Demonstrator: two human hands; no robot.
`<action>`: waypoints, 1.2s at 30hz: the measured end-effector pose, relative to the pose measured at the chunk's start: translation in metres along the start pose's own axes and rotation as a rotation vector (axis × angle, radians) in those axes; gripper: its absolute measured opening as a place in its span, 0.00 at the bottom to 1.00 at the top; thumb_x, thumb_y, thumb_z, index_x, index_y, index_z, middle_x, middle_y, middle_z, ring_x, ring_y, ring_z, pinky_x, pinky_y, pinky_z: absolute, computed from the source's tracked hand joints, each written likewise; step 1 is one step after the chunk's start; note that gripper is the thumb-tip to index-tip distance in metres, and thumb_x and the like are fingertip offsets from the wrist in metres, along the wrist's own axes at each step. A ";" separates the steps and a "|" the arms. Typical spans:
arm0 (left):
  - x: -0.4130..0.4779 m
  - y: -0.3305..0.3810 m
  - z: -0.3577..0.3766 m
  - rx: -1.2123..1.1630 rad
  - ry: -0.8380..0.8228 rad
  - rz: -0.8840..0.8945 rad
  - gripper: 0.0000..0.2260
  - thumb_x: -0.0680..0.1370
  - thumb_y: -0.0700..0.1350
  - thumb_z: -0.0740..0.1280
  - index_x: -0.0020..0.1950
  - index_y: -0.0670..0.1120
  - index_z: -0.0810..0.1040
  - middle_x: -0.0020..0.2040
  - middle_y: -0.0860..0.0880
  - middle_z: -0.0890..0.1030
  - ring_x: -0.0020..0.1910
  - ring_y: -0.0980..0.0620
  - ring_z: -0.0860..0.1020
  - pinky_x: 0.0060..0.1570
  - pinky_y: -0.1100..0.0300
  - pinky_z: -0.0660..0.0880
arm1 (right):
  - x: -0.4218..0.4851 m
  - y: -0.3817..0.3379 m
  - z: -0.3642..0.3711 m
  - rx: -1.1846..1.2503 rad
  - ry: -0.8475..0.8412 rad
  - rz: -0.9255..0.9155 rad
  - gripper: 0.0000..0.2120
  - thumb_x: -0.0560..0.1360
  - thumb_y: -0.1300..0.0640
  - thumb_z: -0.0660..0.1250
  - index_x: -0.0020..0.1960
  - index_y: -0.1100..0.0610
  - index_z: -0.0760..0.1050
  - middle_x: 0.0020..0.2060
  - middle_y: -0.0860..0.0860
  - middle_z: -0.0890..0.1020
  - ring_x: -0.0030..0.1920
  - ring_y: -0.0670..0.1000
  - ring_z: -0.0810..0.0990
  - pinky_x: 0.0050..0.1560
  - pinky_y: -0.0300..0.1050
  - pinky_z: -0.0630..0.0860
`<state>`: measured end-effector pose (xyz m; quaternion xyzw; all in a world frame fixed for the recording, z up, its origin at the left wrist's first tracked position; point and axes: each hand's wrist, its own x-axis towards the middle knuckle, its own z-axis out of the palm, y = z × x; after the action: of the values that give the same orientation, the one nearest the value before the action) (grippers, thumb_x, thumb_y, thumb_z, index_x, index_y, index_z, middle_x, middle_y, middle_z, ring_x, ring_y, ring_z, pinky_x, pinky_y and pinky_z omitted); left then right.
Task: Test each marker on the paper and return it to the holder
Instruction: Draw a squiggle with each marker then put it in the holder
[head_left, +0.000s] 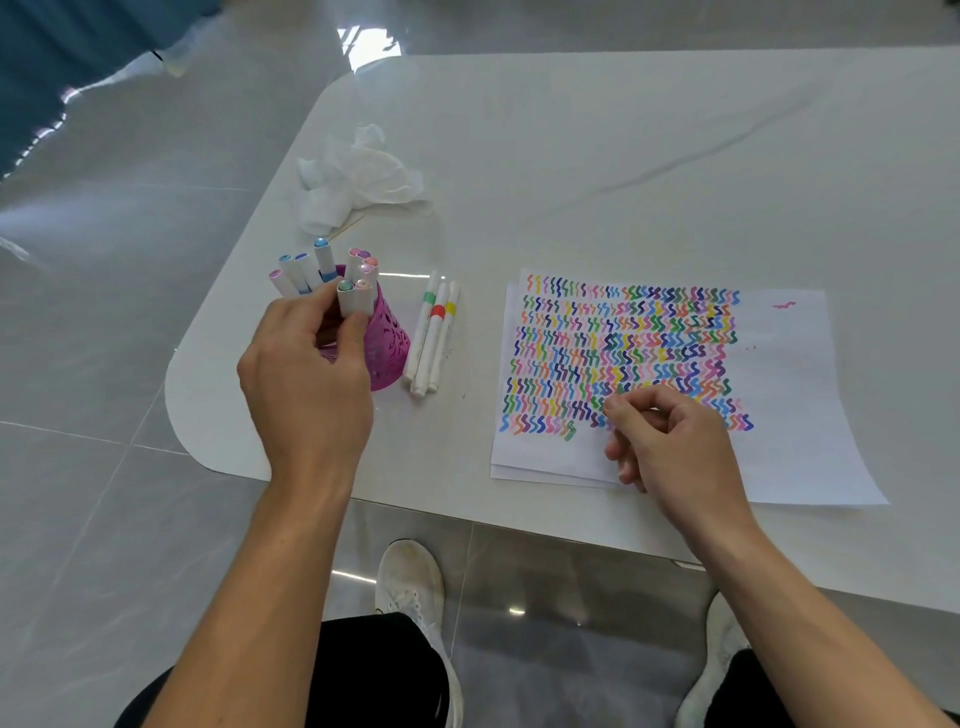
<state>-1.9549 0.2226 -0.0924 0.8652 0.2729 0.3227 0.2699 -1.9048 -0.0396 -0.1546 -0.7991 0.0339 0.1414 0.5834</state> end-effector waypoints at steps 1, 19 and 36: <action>0.000 0.001 0.000 0.000 -0.007 0.000 0.14 0.78 0.48 0.71 0.63 0.49 0.82 0.52 0.52 0.81 0.47 0.56 0.80 0.48 0.75 0.72 | 0.000 0.000 0.000 0.000 -0.002 0.000 0.10 0.82 0.54 0.70 0.44 0.57 0.81 0.30 0.51 0.84 0.23 0.46 0.77 0.26 0.34 0.73; -0.026 0.024 0.018 0.060 -0.336 0.174 0.17 0.76 0.44 0.74 0.64 0.50 0.79 0.53 0.53 0.78 0.41 0.59 0.76 0.45 0.75 0.70 | -0.010 -0.006 -0.005 0.041 -0.031 -0.200 0.07 0.82 0.54 0.70 0.46 0.53 0.79 0.28 0.52 0.82 0.24 0.51 0.76 0.28 0.41 0.74; -0.038 0.018 0.040 0.422 -0.424 0.003 0.15 0.80 0.42 0.67 0.66 0.42 0.74 0.58 0.42 0.74 0.52 0.41 0.77 0.44 0.56 0.67 | -0.012 -0.008 -0.016 -0.009 0.002 -0.295 0.04 0.81 0.52 0.70 0.47 0.49 0.79 0.29 0.50 0.82 0.29 0.48 0.81 0.34 0.44 0.77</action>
<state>-1.9455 0.1738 -0.1218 0.9507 0.2702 0.0713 0.1345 -1.9118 -0.0531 -0.1392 -0.7983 -0.0840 0.0532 0.5940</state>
